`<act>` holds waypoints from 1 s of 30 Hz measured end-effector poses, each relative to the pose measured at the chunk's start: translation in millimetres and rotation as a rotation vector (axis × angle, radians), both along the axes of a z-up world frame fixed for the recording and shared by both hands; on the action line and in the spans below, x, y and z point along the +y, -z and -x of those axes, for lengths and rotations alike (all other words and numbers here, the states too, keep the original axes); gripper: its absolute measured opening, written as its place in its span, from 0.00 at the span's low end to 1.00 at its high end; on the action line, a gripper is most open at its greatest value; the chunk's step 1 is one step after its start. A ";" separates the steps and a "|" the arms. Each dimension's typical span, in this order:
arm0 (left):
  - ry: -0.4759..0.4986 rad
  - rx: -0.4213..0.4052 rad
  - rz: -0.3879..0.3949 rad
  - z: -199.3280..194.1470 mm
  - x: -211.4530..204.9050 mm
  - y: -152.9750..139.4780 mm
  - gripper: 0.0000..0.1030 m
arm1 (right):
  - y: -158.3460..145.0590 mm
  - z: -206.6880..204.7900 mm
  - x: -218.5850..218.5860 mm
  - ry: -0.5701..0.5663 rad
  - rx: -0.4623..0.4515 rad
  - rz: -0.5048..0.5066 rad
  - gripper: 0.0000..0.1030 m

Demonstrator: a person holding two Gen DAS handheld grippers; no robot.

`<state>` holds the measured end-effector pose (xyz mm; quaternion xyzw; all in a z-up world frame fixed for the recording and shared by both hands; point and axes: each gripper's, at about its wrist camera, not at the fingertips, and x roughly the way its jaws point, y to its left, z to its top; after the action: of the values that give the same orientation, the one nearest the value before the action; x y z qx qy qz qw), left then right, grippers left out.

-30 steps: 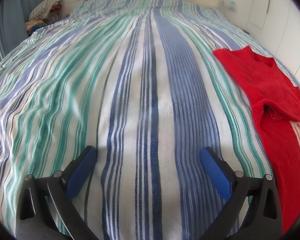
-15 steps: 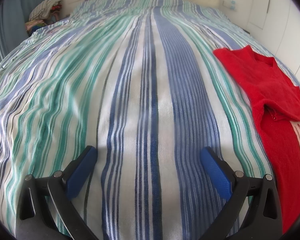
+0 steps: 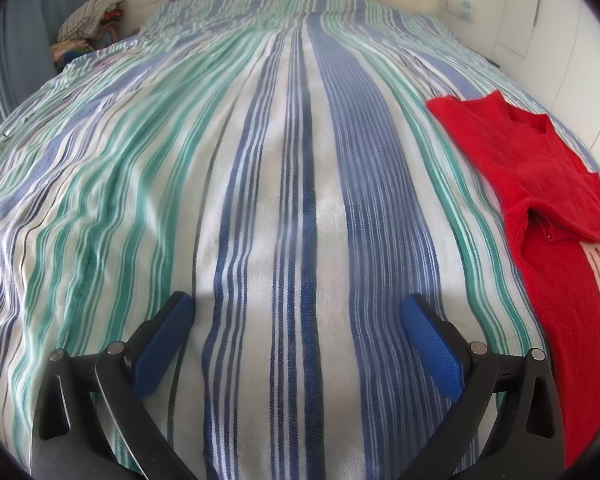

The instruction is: Fold small clothes

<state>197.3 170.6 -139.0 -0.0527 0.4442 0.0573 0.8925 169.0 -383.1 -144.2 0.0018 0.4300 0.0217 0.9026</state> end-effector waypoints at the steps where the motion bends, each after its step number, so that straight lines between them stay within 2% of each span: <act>1: 0.000 0.000 0.000 0.0 0.0 0.0 1.00 | 0.2 -0.3 0.1 0.000 0.000 0.002 1.00; 22: -0.007 -0.002 -0.009 -0.5 -0.9 2.4 1.00 | -2.1 4.1 -4.7 -0.002 -0.009 -0.019 1.00; 25: -0.009 0.017 -0.030 -3.2 -3.7 2.4 1.00 | -5.7 1.9 -6.1 -0.010 0.017 -0.027 1.00; 28: -0.007 0.108 -0.012 -7.1 -3.4 -4.1 0.99 | -22.3 0.4 -13.2 -0.025 0.081 -0.071 0.99; 30: 0.006 0.160 0.026 4.8 -4.9 -18.6 0.95 | -41.3 8.9 -21.7 -0.034 0.103 -0.103 0.99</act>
<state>192.4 165.7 -120.5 -0.0580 0.5148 0.0529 0.8537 160.1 -404.8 -102.9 0.0421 0.4743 0.0592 0.8774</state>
